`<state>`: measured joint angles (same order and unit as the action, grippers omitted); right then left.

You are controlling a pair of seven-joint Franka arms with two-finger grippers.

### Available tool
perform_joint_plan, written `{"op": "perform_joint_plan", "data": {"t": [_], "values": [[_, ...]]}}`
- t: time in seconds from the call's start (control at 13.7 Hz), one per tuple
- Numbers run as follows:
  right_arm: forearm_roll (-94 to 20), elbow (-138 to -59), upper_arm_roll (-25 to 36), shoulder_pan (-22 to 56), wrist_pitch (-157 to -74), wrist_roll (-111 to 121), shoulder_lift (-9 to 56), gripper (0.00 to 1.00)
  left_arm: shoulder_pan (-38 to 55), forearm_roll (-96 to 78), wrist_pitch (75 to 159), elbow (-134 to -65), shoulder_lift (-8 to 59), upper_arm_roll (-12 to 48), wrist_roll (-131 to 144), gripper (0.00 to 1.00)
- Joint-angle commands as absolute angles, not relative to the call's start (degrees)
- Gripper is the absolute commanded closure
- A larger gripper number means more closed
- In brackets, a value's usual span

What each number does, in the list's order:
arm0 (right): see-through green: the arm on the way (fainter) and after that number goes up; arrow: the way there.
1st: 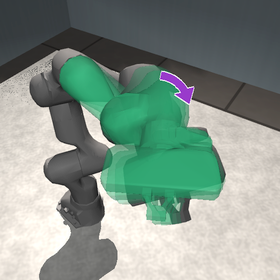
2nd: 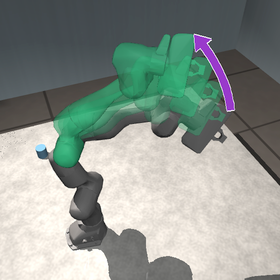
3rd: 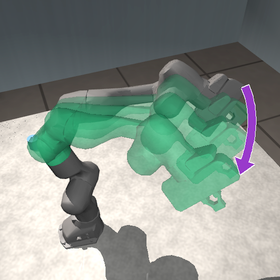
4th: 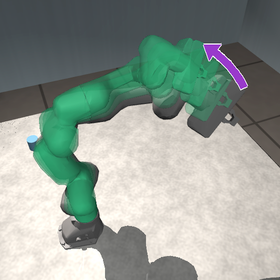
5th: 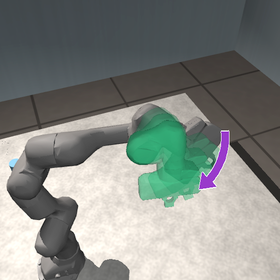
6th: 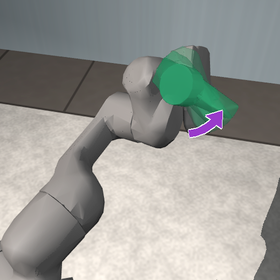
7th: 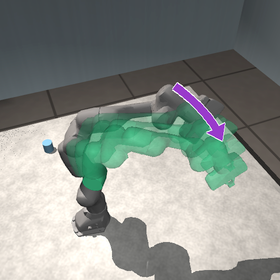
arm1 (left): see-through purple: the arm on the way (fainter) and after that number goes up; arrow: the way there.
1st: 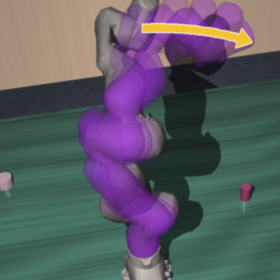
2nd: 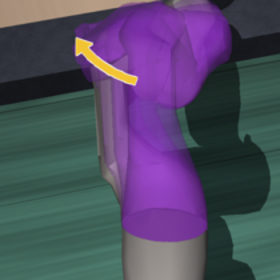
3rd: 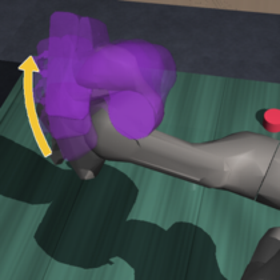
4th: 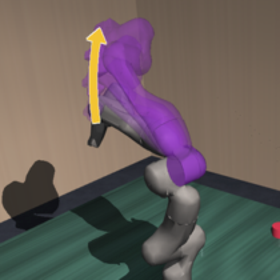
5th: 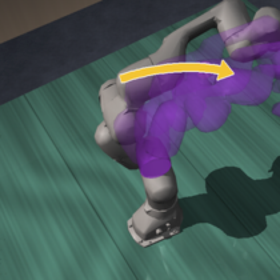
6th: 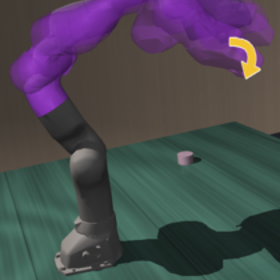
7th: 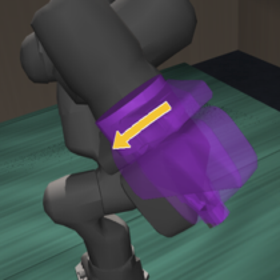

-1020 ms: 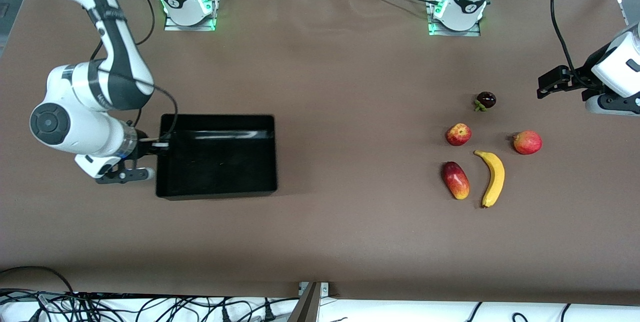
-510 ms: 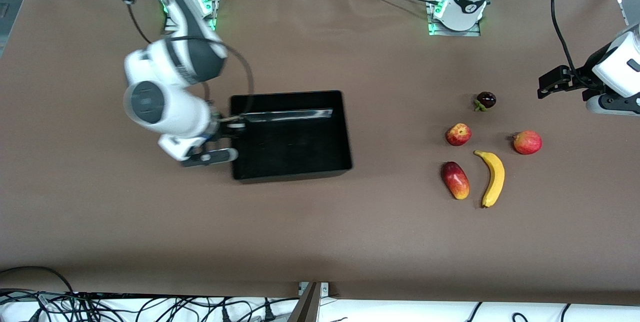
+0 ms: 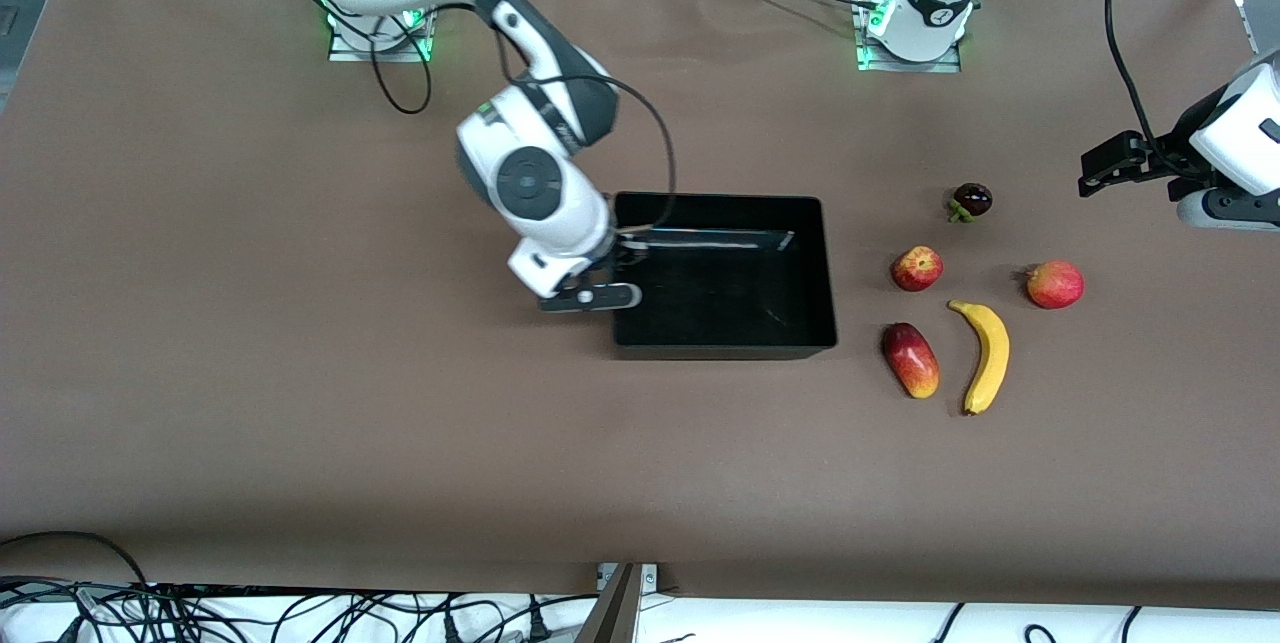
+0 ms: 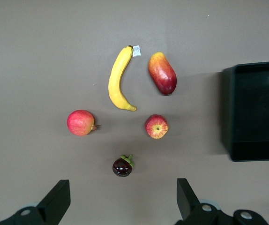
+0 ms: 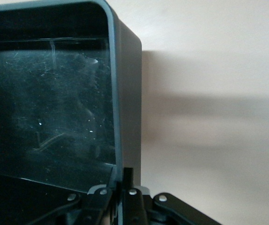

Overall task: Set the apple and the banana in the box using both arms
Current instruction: 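Slide the black box across the table toward the fruit with the right gripper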

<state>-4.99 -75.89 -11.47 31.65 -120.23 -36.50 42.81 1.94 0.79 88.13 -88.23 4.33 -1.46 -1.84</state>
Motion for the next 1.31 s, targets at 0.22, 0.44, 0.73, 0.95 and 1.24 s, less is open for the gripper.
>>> {"op": "perform_joint_plan", "data": {"t": [0.22, 0.44, 0.73, 0.95, 1.24], "values": [[-6.4, -70.8, -11.3, 36.4, -125.5, -44.3, 47.7, 1.00, 1.4, 1.3, 86.1, -86.3, 5.9, -1.9, -2.5, 0.00], [-6.4, -70.6, -11.3, 36.8, -128.6, -46.2, 49.0, 1.00, 1.6, 1.3, 84.8, -86.4, 6.8, -1.8, -2.6, 0.00], [-6.2, -70.7, -11.2, 37.2, -129.6, -45.8, 49.6, 1.00, 1.8, 1.7, 84.9, -86.2, 8.9, -1.8, -3.2, 0.00], [-6.2, -70.7, -11.2, 36.7, -129.1, -45.7, 49.1, 0.07, 1.6, 1.2, 85.2, -85.8, 11.5, -1.9, -3.5, 0.00], [-5.9, -70.2, -10.6, 35.5, -122.9, -42.8, 46.5, 0.00, 1.1, 1.6, 85.4, -81.9, 15.9, -2.0, -3.6, 0.00]]}}
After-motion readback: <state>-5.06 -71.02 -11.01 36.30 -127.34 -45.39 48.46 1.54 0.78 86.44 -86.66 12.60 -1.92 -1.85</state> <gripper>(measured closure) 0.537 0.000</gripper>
